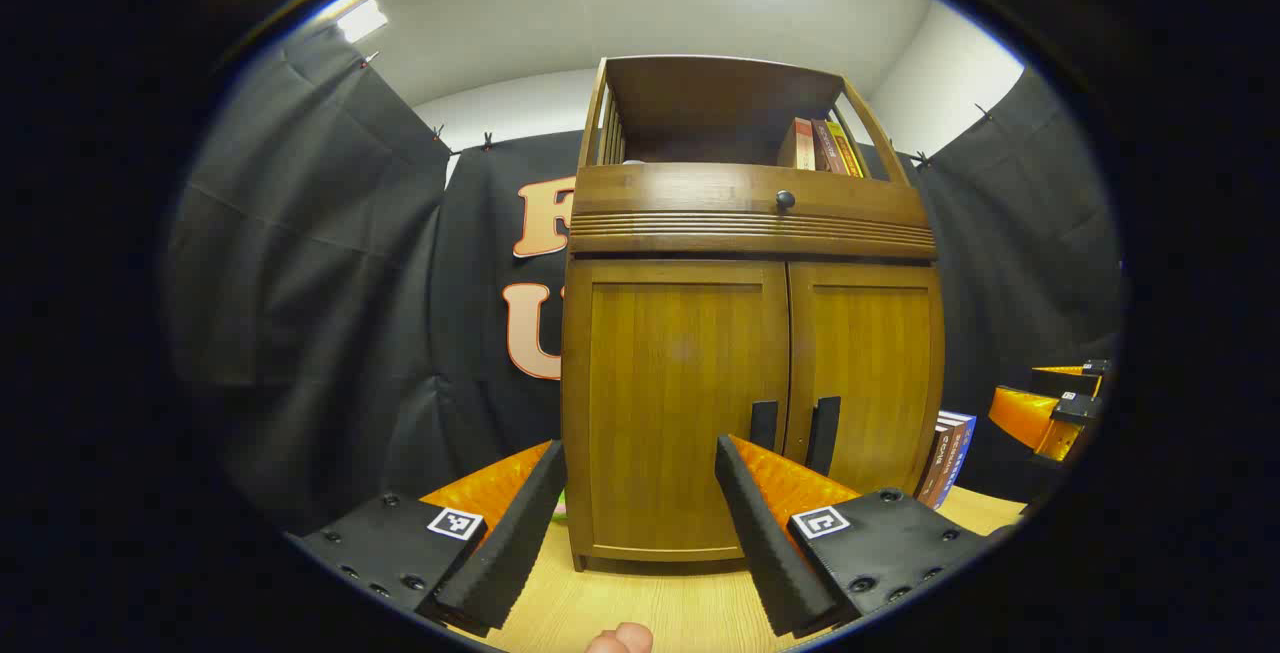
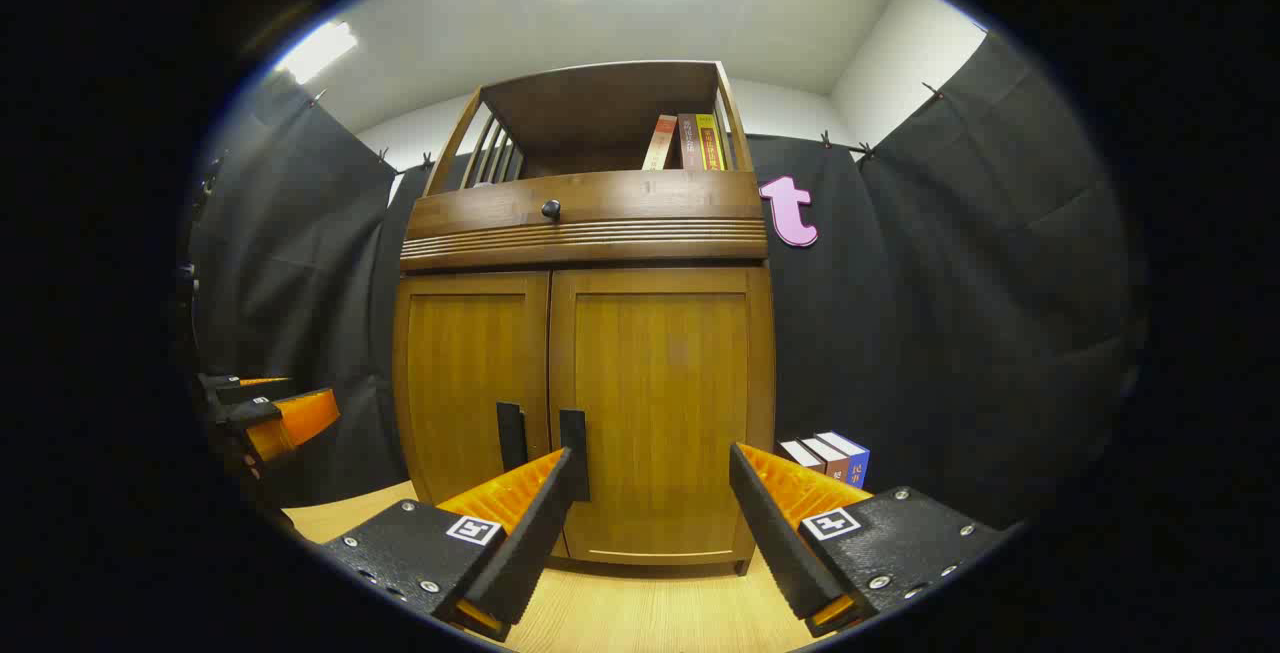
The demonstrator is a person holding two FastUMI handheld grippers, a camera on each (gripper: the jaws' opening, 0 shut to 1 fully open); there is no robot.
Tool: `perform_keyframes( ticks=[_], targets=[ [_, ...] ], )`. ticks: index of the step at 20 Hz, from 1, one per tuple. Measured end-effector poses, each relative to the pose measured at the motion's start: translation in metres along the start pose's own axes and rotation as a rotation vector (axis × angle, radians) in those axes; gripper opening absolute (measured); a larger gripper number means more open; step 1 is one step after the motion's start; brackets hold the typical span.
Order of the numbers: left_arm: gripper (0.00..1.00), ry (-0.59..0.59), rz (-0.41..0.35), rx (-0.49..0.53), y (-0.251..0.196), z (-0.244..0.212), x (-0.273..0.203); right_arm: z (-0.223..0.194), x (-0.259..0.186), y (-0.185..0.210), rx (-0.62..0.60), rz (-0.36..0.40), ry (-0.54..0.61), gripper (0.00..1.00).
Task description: Open the right door of the double-door shoe cabinet with the right hand, and open the left door with the left hand.
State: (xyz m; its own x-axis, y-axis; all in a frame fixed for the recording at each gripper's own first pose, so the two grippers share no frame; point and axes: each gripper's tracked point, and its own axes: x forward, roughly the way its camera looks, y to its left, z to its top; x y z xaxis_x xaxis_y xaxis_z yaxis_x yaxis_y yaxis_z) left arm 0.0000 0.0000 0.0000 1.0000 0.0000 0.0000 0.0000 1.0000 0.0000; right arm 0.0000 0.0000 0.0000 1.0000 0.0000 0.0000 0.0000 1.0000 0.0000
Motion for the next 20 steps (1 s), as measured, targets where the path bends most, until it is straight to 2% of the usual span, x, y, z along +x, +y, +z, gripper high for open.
perform_keyframes(
  ticks=[3, 4, 8, 11, 12, 15, 16, 19, 20],
  targets=[
    [0.94, -0.003, -0.005, 0.000, -0.0004, 0.0003, 0.0003, 0.0013, 0.0016, -0.0004, -0.009, -0.006, -0.009, 0.94],
    [0.99, -0.002, -0.004, -0.002, -0.0001, 0.0006, 0.0010, 0.0019, 0.0002, -0.0007, -0.013, -0.009, -0.012, 0.94],
    [0.96, 0.001, -0.001, -0.002, 0.0010, -0.0001, 0.0012, 0.0027, -0.0001, -0.0017, -0.008, -0.016, -0.018, 0.94],
    [0.99, 0.002, 0.004, -0.005, 0.0042, 0.0001, -0.0014, 0.0022, -0.0001, -0.0018, -0.011, -0.022, -0.018, 0.94],
    [0.94, 0.001, 0.007, -0.006, 0.0055, 0.0006, -0.0021, 0.0021, -0.0003, -0.0018, -0.011, -0.021, -0.017, 0.94],
    [0.99, -0.003, 0.009, -0.004, 0.0065, 0.0024, -0.0050, 0.0013, -0.0003, -0.0013, -0.013, -0.019, -0.018, 0.94],
    [0.96, -0.003, 0.009, -0.002, 0.0064, 0.0025, -0.0054, 0.0001, -0.0002, -0.0012, -0.012, -0.017, -0.013, 0.94],
    [0.99, -0.004, 0.013, 0.003, 0.0072, 0.0022, -0.0067, -0.0001, 0.0001, -0.0003, -0.014, -0.010, -0.009, 0.94],
    [0.96, -0.002, 0.014, 0.004, 0.0073, 0.0023, -0.0065, 0.0003, -0.0001, -0.0002, -0.015, -0.009, -0.010, 0.94]
  ],
)
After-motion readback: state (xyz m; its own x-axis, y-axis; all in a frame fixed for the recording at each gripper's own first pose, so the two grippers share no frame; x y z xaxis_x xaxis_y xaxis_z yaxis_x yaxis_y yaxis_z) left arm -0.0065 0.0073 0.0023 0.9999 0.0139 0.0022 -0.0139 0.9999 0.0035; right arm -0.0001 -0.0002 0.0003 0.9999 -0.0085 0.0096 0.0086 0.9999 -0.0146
